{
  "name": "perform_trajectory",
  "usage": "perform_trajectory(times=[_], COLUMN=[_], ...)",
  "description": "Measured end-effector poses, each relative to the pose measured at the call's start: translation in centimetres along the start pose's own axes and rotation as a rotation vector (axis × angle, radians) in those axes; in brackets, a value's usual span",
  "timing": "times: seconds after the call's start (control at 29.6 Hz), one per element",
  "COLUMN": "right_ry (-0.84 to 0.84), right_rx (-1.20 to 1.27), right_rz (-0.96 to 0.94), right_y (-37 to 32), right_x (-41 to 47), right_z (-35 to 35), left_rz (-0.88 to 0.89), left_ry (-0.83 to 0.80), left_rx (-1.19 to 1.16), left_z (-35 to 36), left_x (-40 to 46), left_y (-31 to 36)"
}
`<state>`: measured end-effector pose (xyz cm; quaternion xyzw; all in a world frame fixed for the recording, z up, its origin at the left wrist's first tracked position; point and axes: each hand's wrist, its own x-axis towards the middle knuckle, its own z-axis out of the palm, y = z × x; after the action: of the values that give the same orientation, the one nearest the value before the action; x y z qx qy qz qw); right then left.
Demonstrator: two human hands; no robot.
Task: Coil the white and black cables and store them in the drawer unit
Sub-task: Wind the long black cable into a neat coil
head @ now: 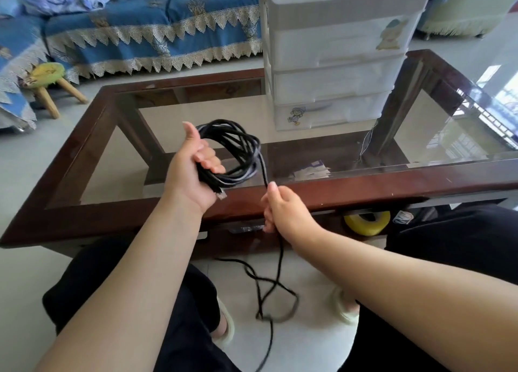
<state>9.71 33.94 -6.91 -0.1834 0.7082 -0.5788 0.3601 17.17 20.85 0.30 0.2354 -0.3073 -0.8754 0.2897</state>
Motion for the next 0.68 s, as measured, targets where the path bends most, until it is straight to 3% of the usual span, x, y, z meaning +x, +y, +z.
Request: perform_trajectory(times=[0.24,0.44,0.54,0.68], right_ry=[-0.116,0.108,0.102,-0.077], right_rx=[-0.325,-0.139,-0.453,-0.896], right_rz=[-0.007,-0.071,-0.153,-0.227], right_y=[2.0,0.8,-0.8,-2.2], right_x=[-0.4,-0.6,-0.4,-0.8], right_z=[0.3,-0.5,-1.0,-0.9], left_rz=[0.206,0.357,0.437,0.581], left_ry=[0.267,0.444,0.494,0.492], left_rx=[-0.254,-0.221,-0.075,0.25], left_z=[-0.8,-2.4,-2.0,-0.5], left_x=[0.4,0.9,0.7,0.1], left_y=[3.1,4.8,4.4,2.7])
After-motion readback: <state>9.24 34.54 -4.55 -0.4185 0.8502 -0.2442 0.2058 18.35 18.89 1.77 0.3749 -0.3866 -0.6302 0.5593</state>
